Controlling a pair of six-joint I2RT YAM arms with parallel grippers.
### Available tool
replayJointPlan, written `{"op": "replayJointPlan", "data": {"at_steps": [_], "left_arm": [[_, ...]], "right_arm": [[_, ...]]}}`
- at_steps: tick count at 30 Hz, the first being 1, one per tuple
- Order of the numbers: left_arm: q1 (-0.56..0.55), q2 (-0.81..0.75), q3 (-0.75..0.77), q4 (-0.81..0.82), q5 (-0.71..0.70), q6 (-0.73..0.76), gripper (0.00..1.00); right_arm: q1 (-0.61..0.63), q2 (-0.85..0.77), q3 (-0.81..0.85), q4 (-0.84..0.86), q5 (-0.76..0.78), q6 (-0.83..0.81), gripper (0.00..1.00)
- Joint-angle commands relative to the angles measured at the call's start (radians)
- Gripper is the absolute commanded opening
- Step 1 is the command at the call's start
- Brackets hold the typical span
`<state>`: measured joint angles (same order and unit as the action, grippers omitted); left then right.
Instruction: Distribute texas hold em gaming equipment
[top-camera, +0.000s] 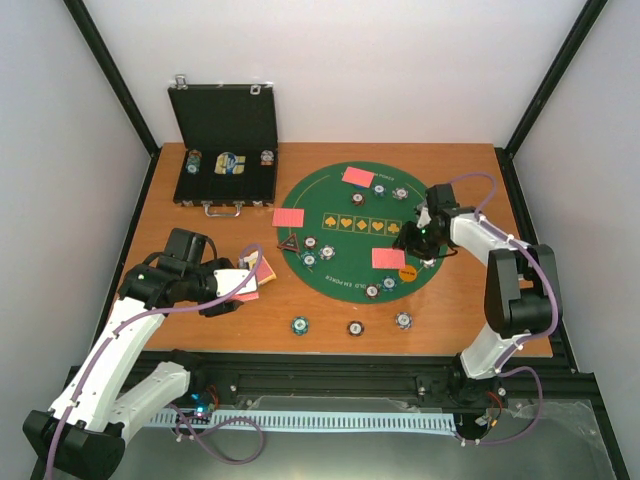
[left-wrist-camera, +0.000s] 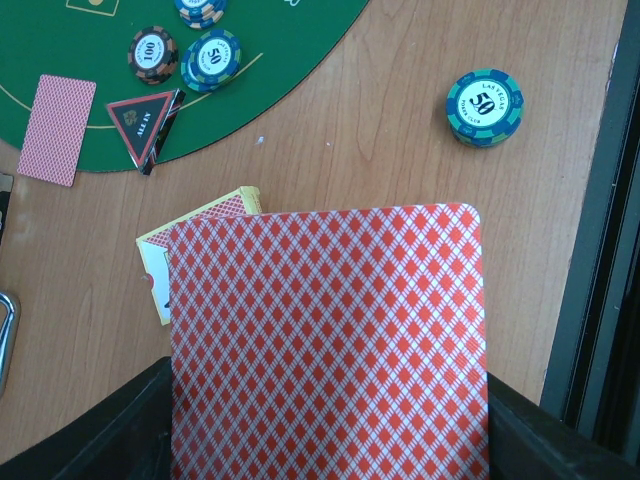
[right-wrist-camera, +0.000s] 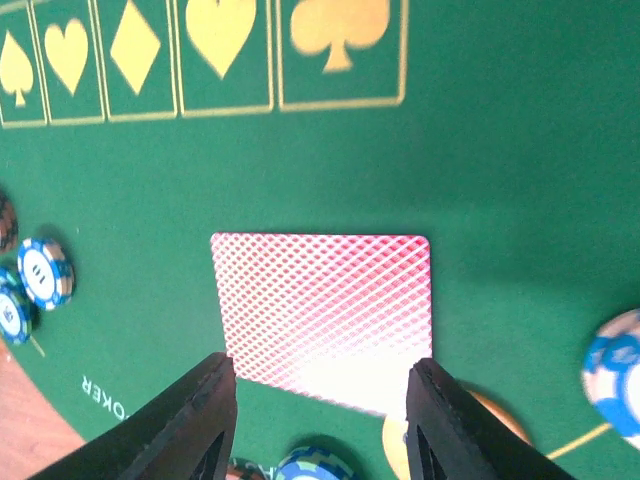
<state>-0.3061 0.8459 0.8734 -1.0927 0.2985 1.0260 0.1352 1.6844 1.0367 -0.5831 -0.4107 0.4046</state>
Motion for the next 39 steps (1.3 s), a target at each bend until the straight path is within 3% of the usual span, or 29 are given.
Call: {"op": "replayJointPlan", "data": {"at_steps": [1, 6, 11, 15, 18, 23, 27, 39], "left_arm": [[-0.007, -0.01, 0.036, -0.001, 0.011, 0.023, 0.38], [-0.007, -0.012, 0.036, -0.004, 0.011, 0.024, 0.38], [-0.007, -0.016, 0.034, -0.001, 0.011, 0.022, 0.38], [-0.007, -0.012, 0.032, 0.004, 0.017, 0.018, 0.38], [-0.007, -0.003, 0.032, 0.012, 0.017, 0.009, 0.38], [-0.007, -0.003, 0.028, 0.013, 0.015, 0.006, 0.38], [-0.007, -0.009, 0.026, 0.016, 0.013, 0.007, 0.38], [-0.007, -0.014, 0.028, 0.011, 0.01, 0.011, 0.38]], "right_arm": [[-0.006, -0.027, 0.064, -0.067, 0.158, -0.015, 0.52], [-0.004, -0.097, 0.075, -0.085, 0.193, -0.008, 0.55], [0.059, -0.214, -0.001, -0.003, -0.019, 0.039, 0.61], [0.259, -0.313, -0.1, 0.18, -0.17, 0.194, 0.68], [0.418, -0.336, -0.147, 0.325, -0.198, 0.318, 0.71], [0.602, -0.307, -0.179, 0.549, -0.216, 0.481, 0.73], [0.699, -0.23, -0.116, 0.586, -0.19, 0.503, 0.73], [0.809, -0.058, 0.023, 0.679, -0.21, 0.56, 0.72]]}}
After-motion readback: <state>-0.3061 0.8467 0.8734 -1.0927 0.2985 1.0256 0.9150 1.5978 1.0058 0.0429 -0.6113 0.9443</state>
